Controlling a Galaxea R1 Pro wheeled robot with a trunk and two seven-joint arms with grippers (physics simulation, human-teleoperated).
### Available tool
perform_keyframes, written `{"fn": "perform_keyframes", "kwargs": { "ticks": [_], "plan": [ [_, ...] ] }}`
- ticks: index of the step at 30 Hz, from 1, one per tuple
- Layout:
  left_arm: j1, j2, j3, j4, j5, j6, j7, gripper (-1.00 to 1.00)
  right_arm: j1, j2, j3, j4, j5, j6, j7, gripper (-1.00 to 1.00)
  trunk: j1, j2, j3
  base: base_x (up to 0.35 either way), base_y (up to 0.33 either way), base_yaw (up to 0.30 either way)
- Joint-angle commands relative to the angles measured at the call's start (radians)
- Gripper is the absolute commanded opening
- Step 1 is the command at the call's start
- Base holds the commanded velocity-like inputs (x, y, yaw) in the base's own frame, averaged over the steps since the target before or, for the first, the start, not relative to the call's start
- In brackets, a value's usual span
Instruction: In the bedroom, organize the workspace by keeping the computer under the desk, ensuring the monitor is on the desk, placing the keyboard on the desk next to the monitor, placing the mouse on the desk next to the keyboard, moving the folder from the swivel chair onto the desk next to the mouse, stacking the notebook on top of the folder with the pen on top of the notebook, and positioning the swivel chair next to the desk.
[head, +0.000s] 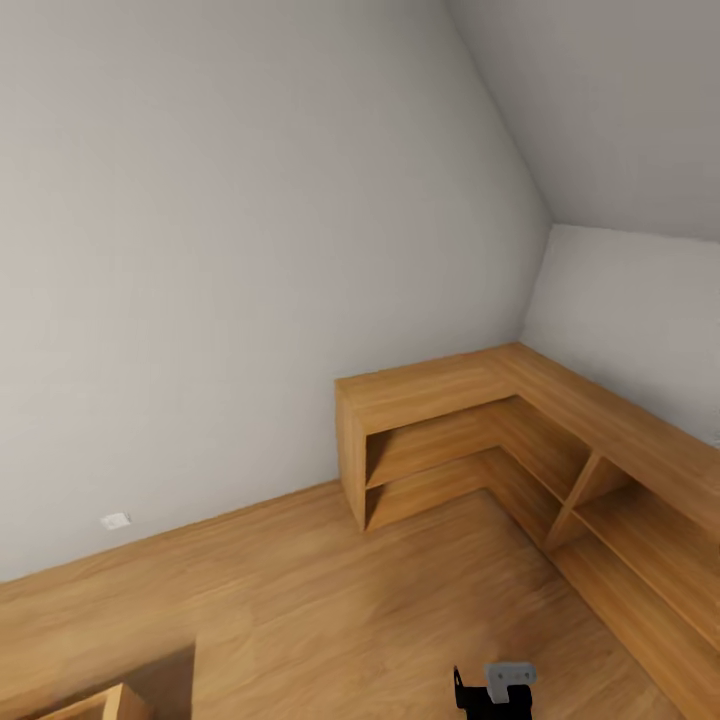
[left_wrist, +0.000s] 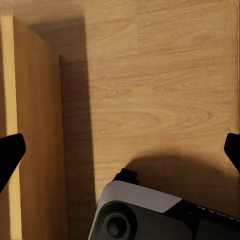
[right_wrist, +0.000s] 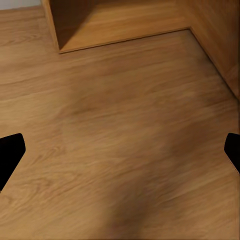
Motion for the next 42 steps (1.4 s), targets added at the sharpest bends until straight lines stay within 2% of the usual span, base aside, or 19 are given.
{"fn": "perform_keyframes", "kwargs": {
  "ticks": [1,21,42],
  "plan": [
    [-0.001,0.001,-0.008,-0.002,0.010,-0.005,0.005,1.00,-0.001,0.001,0.009,0.001,-0.010,-0.004,-0.002,1.00,0.001,-0.002,-0.001,0.318,0.000,-0.197],
    [-0.001,0.001,-0.008,-0.002,0.012,-0.005,0.005,1.00,-0.001,0.001,0.009,0.002,-0.010,-0.004,-0.002,1.00,0.001,-0.002,0.021,0.302,0.000,-0.196],
    [-0.001,0.001,-0.008,-0.002,0.012,-0.005,0.005,1.00,-0.001,0.002,0.010,0.003,-0.009,-0.004,-0.002,1.00,0.001,-0.002,0.051,0.026,0.000,-0.116]
  ]
}}
